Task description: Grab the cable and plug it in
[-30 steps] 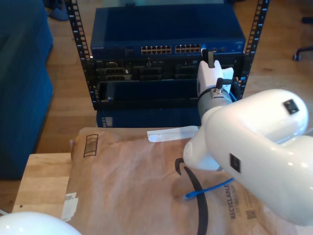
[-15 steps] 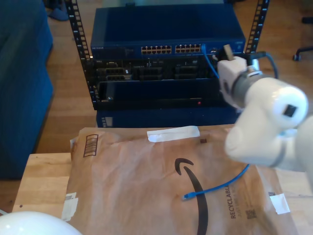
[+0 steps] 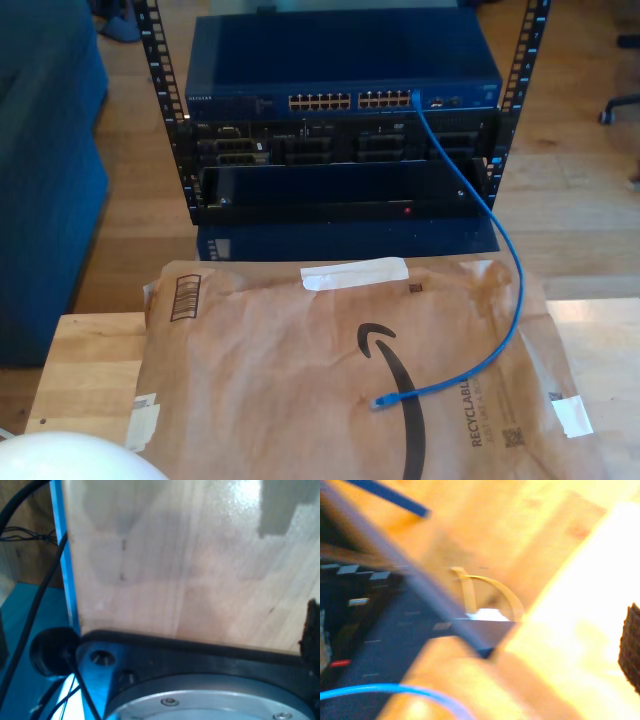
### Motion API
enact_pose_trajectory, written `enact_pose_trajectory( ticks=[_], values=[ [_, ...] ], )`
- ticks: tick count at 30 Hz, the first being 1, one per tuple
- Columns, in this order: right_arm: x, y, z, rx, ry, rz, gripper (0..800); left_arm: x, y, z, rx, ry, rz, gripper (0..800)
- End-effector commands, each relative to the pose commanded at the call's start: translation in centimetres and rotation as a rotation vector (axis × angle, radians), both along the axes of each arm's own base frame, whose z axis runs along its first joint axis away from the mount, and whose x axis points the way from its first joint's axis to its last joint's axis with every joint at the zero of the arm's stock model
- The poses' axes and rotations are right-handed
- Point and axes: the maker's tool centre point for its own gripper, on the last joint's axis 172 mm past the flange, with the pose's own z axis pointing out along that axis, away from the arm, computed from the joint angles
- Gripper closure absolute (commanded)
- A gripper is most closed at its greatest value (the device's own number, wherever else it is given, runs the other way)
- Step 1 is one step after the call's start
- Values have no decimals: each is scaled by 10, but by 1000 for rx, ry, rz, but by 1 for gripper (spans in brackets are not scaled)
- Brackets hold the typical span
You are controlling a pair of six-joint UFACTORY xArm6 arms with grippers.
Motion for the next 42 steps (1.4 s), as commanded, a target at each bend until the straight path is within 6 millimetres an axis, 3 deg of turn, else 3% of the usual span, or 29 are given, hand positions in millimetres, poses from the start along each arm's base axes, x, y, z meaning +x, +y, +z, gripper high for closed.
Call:
enact_pose_trajectory(
  ticks=[5,11,16,18,24,30,35,42],
  values=[
    [-86,-55,-19,-47,237,-84,4,0,0,0,0,1,0,2],
    [-199,-77,-39,-26,500,-146,3,0,0,0,0,0,0,2],
    [-287,-93,-70,38,584,-191,3,0,1,0,2,1,1,2],
    [-311,-91,-81,66,601,-203,3,0,1,0,2,1,1,2],
    [-355,-72,-116,160,652,-225,3,0,1,0,2,1,1,2],
    [-393,-40,-153,278,682,-260,3,0,0,0,0,1,1,2],
    [-403,-32,-172,324,682,-289,2,0,0,0,0,1,1,2],
    [-414,-20,-184,375,666,-355,0,0,0,0,0,1,-1,2]
  ],
)
